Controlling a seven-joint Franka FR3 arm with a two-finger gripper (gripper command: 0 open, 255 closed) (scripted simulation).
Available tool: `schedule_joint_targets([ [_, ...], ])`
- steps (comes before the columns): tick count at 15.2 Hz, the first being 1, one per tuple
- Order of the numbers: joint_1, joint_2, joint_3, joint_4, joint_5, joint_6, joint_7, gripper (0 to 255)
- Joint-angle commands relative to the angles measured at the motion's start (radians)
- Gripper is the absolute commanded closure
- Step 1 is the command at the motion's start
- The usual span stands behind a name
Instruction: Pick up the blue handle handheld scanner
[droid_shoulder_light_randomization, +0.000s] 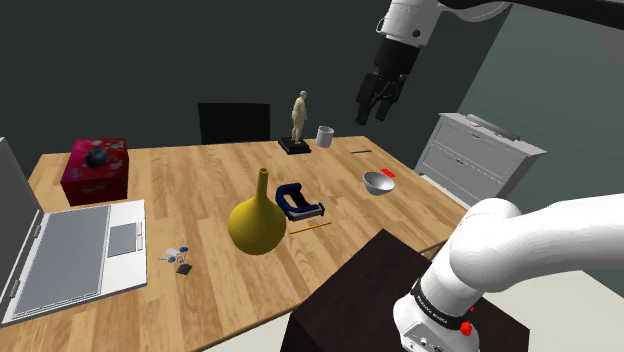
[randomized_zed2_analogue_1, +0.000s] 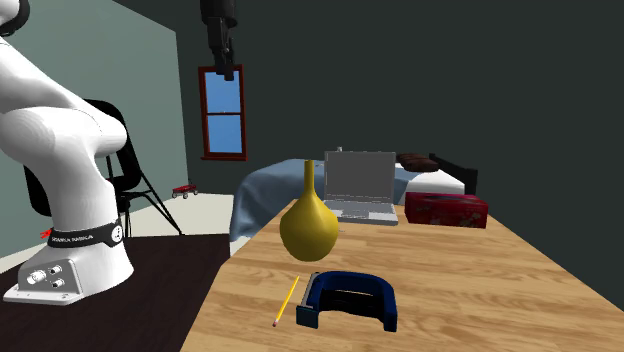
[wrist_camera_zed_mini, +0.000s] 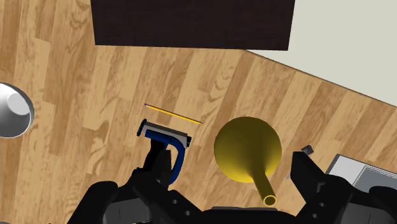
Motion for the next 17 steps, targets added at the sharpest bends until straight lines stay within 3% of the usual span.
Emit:
schedule_joint_targets([
  [1, 0.0, 0.0, 0.0, 0.0, 0.0, 0.0, 0.0, 0],
  [9, -0.033, 0.151, -0.012, -0.122, -0.019, 0.257, 0.001, 0],
  [17, -0.067, 0.378, -0.028, -0.163, -0.038, 0.509, 0.007, 0],
])
